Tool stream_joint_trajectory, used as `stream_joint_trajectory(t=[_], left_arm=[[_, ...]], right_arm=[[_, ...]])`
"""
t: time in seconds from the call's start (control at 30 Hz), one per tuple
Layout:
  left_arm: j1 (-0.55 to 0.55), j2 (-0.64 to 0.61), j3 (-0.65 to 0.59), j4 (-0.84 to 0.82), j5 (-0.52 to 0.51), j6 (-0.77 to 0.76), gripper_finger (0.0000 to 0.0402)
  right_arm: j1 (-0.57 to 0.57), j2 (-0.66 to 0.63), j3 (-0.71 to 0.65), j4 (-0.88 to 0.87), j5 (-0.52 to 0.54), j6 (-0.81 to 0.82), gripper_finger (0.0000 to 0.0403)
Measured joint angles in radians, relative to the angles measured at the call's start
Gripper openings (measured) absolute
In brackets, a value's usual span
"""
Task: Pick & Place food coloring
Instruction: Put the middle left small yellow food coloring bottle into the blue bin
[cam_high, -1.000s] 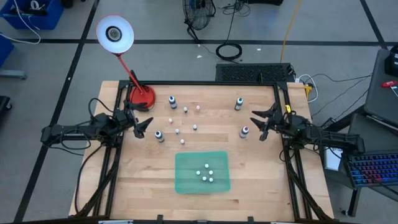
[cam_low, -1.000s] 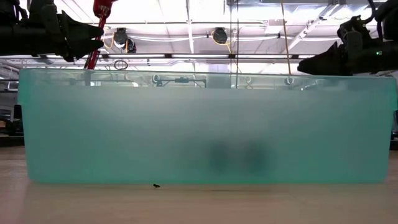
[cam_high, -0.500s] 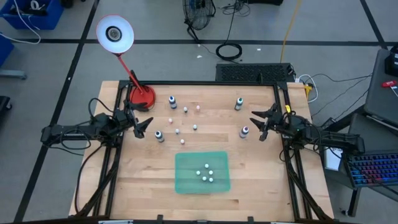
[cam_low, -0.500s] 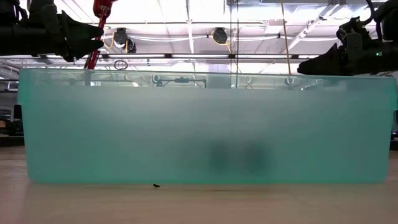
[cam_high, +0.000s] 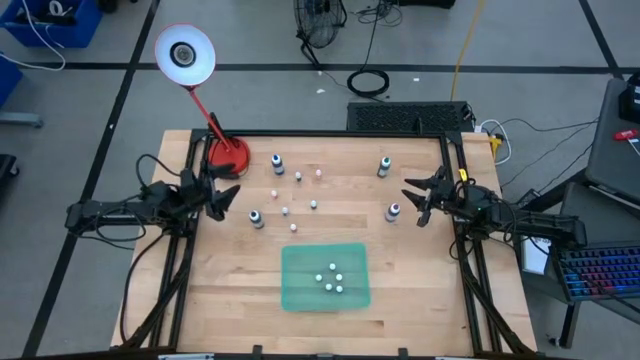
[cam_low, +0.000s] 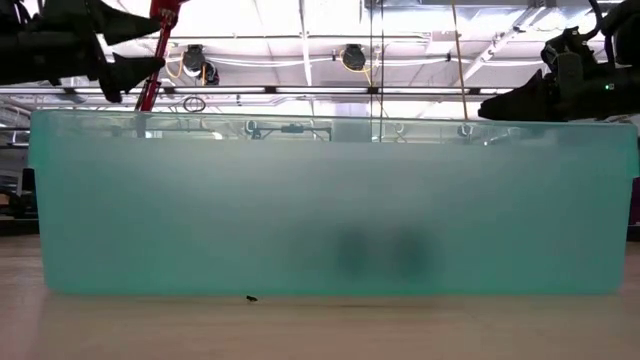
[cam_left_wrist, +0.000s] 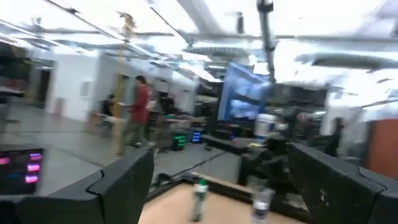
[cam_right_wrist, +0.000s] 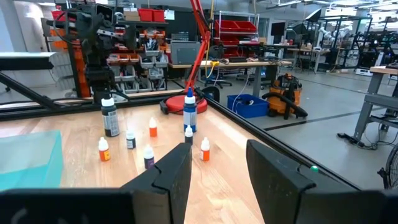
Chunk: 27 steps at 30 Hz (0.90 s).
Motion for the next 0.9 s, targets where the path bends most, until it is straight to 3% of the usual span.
stream_joint_trajectory(t=[0.23,0.37,0.57,0.67,0.77,0.9], left_arm=[[0.001,0.057,-0.001,-0.160,-0.148,0.142,0.0365],[0.001,0.084,-0.001,-0.159,-0.218,0.082,0.0365],[0.001,0.099,0.000,-0.218,-0.161,0.008,0.0365],[0.002,0.120,0.000,-0.246,-0.202,-0.085,0.0365],[0.002,0.155,0.010,-0.266,-0.106,-0.099,0.0365],[0.027,0.276,0.186,-0.454,-0.004,-0.220,0.0365]], right_arm=[[0.000,0.000,0.000,0.000,0.000,0.000,0.0141],[0.000,0.000,0.000,0.000,0.000,0.000,0.0141],[0.000,0.000,0.000,0.000,0.000,0.000,0.0141],[0.000,0.000,0.000,0.000,0.000,0.000,0.0141],[0.000,0.000,0.000,0.000,0.000,0.000,0.0141],[0.000,0.000,0.000,0.000,0.000,0.000,0.0141]])
